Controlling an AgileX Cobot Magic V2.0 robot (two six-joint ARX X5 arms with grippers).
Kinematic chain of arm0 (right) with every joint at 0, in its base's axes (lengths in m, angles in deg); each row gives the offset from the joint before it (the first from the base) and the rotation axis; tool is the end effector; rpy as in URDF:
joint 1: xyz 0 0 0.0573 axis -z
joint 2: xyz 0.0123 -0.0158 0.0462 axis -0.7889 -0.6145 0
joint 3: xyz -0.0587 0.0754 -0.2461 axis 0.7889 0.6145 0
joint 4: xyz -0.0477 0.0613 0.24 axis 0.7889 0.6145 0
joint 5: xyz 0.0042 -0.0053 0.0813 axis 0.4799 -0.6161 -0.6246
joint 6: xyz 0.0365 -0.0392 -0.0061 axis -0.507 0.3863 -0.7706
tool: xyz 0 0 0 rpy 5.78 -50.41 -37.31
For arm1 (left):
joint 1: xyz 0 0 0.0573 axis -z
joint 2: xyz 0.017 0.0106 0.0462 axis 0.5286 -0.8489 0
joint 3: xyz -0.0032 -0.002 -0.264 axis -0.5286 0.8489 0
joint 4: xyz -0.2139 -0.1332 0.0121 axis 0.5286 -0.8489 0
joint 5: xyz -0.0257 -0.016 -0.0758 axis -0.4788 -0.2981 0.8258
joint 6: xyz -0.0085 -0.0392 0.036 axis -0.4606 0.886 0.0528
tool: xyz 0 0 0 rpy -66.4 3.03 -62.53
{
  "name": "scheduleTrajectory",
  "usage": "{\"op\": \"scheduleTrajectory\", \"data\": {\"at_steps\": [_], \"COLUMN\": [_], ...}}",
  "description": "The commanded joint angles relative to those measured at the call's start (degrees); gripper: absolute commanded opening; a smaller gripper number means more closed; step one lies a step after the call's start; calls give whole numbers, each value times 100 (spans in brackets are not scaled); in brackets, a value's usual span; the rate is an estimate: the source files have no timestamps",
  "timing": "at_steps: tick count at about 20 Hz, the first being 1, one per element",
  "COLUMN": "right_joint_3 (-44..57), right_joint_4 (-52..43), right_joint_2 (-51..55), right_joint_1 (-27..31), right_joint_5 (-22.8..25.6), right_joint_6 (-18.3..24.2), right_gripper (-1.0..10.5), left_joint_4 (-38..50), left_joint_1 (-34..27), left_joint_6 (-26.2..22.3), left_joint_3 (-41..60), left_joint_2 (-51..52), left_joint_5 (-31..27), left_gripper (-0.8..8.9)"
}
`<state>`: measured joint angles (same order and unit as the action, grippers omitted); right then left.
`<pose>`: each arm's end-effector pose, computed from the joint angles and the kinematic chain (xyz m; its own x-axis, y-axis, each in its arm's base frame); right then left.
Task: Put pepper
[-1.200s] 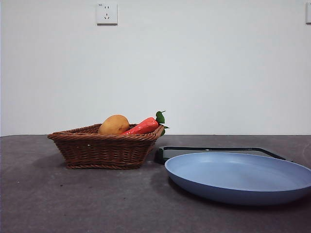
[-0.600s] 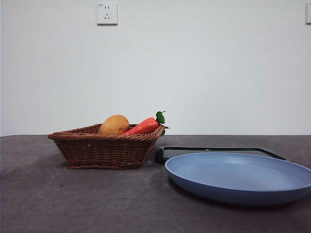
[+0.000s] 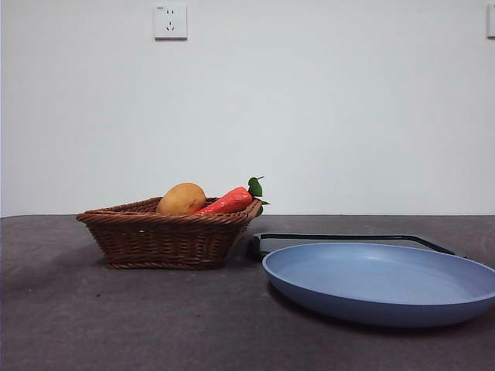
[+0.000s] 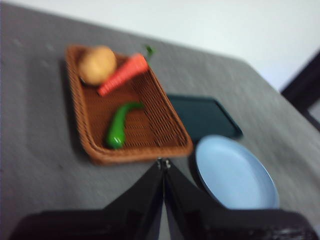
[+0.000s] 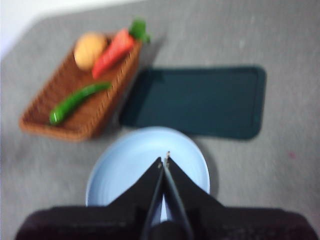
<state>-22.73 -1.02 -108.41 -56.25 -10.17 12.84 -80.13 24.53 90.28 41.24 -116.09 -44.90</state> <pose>0.1285 0.0192 0.3153 0.7613 0.3905 -0.5175 -0.3037 0.9201 0.2475 0.1061 -0.0048 0.2736 0.7836 -0.5429 -0.3021 0.4017 0.8136 -0.4203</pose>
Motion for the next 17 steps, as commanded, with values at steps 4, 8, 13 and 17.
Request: {"op": "scheduleTrajectory", "data": {"at_steps": [4, 8, 13, 17], "right_joint_3": [-664, -664, -664, -664], "right_joint_4": [1340, 1353, 1355, 1329], "right_joint_2": [-544, -577, -758, -1200], "right_joint_1": [-20, -20, -20, -42], "right_joint_5": [-4, -2, -4, -4], "right_joint_6": [992, 988, 890, 890], "right_gripper": [6, 33, 298, 298], "left_joint_4": [-1279, -1322, -1322, -1322], "left_joint_1": [-4, -4, -4, -4], "left_joint_6": [-1311, -1392, -1368, -1368], "left_joint_3": [-918, -1060, -1060, -1060], "left_joint_2": [-870, -970, -970, -970], "left_joint_5": [317, 409, 413, 424], "left_gripper": [6, 38, 365, 365]}}
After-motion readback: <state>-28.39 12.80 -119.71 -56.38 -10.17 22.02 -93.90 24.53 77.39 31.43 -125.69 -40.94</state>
